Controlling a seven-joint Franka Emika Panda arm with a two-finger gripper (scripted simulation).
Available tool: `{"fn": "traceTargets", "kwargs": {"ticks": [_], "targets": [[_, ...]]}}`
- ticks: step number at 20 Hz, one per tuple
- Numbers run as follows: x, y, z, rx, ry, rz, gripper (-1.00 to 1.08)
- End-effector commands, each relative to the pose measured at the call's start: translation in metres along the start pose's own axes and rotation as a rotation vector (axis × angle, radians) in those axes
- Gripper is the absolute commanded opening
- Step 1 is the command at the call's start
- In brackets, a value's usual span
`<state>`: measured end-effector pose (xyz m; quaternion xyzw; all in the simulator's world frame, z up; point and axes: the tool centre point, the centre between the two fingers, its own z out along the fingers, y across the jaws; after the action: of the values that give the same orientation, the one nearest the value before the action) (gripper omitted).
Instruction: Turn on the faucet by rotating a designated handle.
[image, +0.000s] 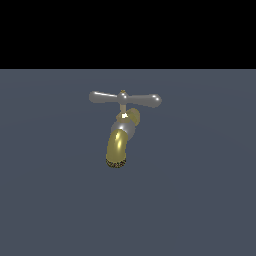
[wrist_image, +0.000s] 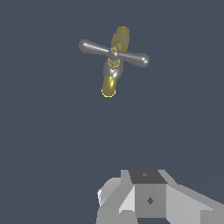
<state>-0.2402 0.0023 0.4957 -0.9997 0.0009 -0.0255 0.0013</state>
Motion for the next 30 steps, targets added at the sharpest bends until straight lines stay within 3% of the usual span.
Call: {"fn": "traceTargets", "kwargs": {"ticks": [1,18,30], "targets": [[0.0,0.0,0.0,0.0,0.0,0.0,-1.0],[0.016,0.001,-0.001,0.037,0.007,0.058,-1.0],[0.061,-0.009,0.017,0.12,-0.036,0.237,-1.0]]}}
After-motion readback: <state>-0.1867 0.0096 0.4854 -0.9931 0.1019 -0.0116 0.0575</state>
